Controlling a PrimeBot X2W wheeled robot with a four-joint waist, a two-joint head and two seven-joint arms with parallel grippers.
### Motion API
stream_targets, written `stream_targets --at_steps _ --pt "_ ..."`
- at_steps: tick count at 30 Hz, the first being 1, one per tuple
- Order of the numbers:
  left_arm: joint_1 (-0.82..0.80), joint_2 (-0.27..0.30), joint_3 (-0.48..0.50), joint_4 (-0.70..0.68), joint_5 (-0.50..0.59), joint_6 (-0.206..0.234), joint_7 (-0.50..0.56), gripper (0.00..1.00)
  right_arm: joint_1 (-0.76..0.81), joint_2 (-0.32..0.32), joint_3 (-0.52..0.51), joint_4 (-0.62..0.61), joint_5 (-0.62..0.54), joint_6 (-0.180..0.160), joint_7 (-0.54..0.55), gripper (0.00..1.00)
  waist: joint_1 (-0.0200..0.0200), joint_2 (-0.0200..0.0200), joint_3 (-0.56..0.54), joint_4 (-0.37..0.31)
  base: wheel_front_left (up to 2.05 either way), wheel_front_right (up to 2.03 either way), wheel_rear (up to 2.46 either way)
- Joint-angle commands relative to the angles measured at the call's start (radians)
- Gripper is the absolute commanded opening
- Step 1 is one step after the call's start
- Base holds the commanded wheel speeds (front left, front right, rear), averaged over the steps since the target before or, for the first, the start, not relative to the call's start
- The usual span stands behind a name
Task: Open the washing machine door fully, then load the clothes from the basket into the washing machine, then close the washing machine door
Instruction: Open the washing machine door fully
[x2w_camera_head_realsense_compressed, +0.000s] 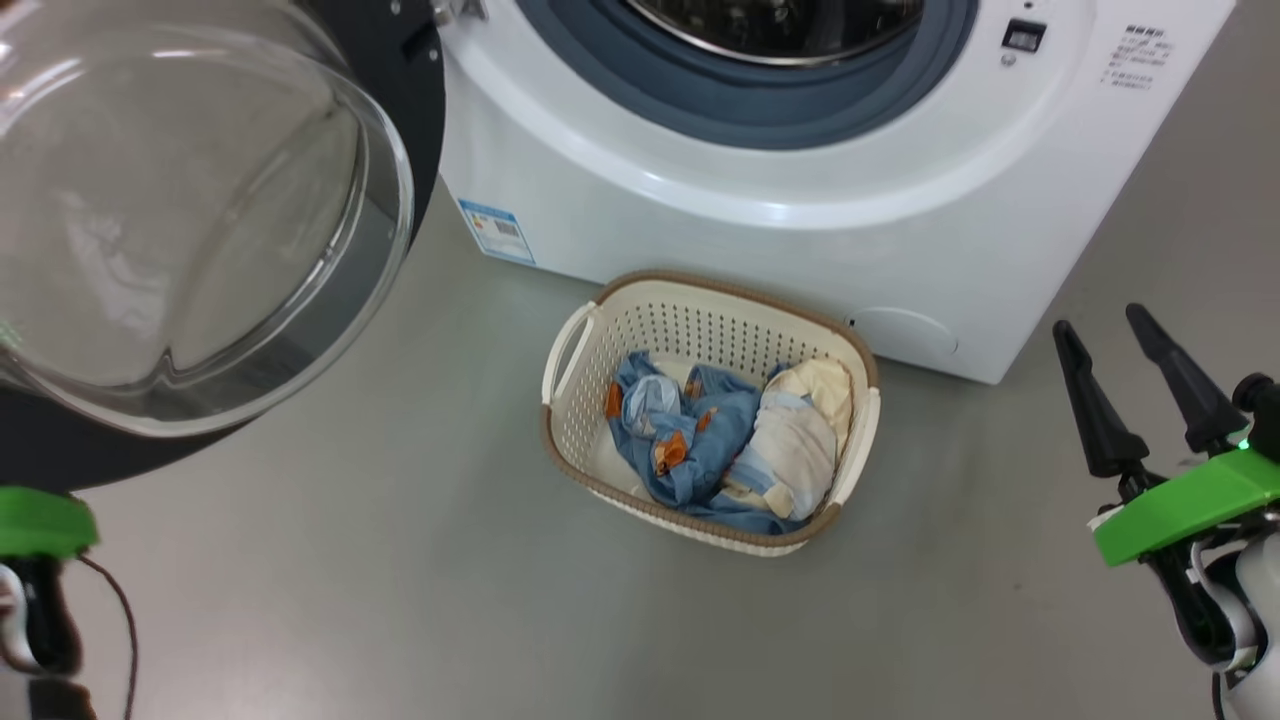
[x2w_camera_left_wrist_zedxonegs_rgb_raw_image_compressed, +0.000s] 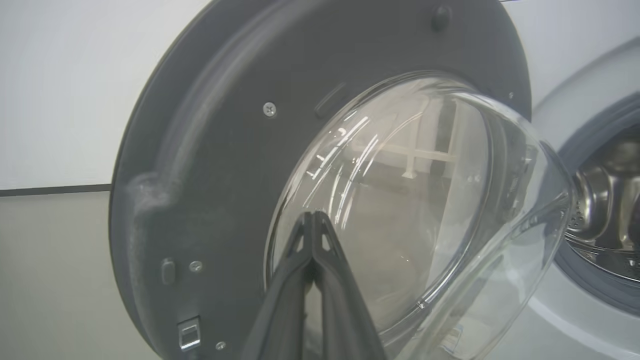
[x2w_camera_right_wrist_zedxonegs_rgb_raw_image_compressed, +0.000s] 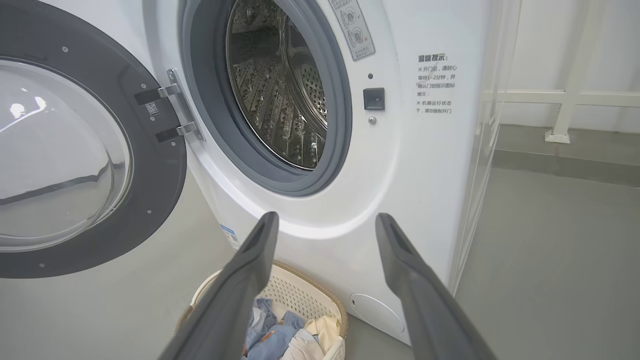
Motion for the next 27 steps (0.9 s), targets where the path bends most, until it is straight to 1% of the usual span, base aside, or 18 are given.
stream_targets --at_steps 1,6,7,8,9,11,12,13,14,16,21,27 --pt "0.027 0.049 0.006 -0.042 -0.010 -0.002 -0.005 0.00 0.024 -0.007 0.005 -0.018 -0.004 0.006 -0.011 1.00 0.0002 -0.0001 -0.041 -0.006 0.00 0.00 0.00" --pt "0.097 0.057 -0.081 -0.096 -0.025 -0.002 -0.005 0.00 0.063 0.026 -0.008 -0.017 -0.008 0.006 -0.011 1.00 0.0002 -0.0001 -0.087 -0.018 0.00 0.00 0.00" --pt "0.109 0.057 -0.095 -0.105 -0.031 -0.002 -0.005 0.05 0.070 0.031 -0.011 -0.017 -0.009 0.006 -0.011 1.00 0.0002 -0.0001 -0.095 -0.021 0.00 0.00 0.00" --pt "0.121 0.060 -0.110 -0.114 -0.035 -0.002 -0.005 0.15 0.076 0.037 -0.013 -0.017 -0.009 0.006 -0.011 1.00 0.0002 -0.0001 -0.102 -0.025 0.00 0.00 0.00" --pt "0.133 0.061 -0.121 -0.123 -0.039 -0.002 -0.005 0.21 0.082 0.042 -0.014 -0.017 -0.010 0.006 -0.011 1.00 0.0002 -0.0001 -0.108 -0.030 0.00 0.00 0.00" --pt "0.157 0.064 -0.149 -0.141 -0.050 -0.002 -0.005 0.39 0.093 0.051 -0.019 -0.018 -0.011 0.006 -0.011 1.00 0.0002 -0.0001 -0.120 -0.041 0.00 0.00 0.00" --pt "0.169 0.065 -0.156 -0.151 -0.053 -0.002 -0.005 0.46 0.098 0.055 -0.021 -0.018 -0.012 0.006 -0.011 1.00 0.0002 -0.0001 -0.126 -0.046 0.00 0.00 0.00" --pt "0.182 0.065 -0.166 -0.160 -0.056 -0.002 -0.005 0.62 0.103 0.059 -0.024 -0.018 -0.012 0.006 -0.011 1.00 0.0002 -0.0001 -0.131 -0.053 0.00 0.00 0.00" --pt "0.194 0.063 -0.174 -0.170 -0.060 -0.002 -0.005 0.87 0.108 0.062 -0.026 -0.018 -0.013 0.006 -0.011 1.00 0.0002 -0.0001 -0.135 -0.059 0.00 0.00 0.00" --pt "0.217 0.056 -0.190 -0.192 -0.062 -0.002 -0.005 1.00 0.117 0.068 -0.030 -0.018 -0.013 0.006 -0.011 1.00 0.0002 -0.0001 -0.142 -0.072 0.00 0.00 0.00" --pt "0.264 0.037 -0.254 -0.238 -0.074 -0.002 -0.005 1.00 0.133 0.075 -0.036 -0.021 -0.015 0.006 -0.011 1.00 0.0002 -0.0001 -0.151 -0.109 0.00 0.00 0.00" --pt "0.303 0.029 -0.334 -0.277 -0.128 -0.002 -0.005 1.00 0.137 0.078 -0.039 -0.023 -0.017 0.006 -0.011 1.00 0.0002 -0.0001 -0.152 -0.162 0.00 0.00 0.00"
